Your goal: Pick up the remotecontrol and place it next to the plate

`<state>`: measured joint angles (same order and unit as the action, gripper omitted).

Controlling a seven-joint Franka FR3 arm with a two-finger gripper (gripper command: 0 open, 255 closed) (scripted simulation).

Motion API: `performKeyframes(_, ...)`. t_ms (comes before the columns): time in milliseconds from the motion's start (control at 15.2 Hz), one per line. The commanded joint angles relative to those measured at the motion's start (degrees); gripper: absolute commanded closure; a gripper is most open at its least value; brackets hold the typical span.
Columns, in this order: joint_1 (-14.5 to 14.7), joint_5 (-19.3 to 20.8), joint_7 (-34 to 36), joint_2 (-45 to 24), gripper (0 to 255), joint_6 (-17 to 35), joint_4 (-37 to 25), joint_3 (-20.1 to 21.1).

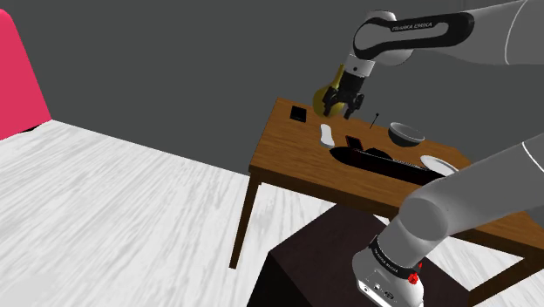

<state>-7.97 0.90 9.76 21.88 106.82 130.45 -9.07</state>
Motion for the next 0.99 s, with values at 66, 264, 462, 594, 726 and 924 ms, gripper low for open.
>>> performKeyframes(66,-1.1,-0.05,0.62,-5.21,0,4.36,-1.19,-1.43)
performKeyframes(264,-2.15,-0.48,1.04,-10.55,0,7.84,-3.3,-2.89)
performKeyframes(462,-3.19,-1.3,1.31,-15.98,0,10.91,-5.88,-4.34)
performKeyframes(594,-3.93,-2.06,1.39,-19.65,0,12.71,-7.84,-5.25)
performKeyframes(726,-4.73,-3.0,1.4,-23.34,0,14.32,-9.99,-6.09)
performKeyframes(924,-6.07,-4.68,1.34,-28.91,0,16.35,-13.58,-7.22)
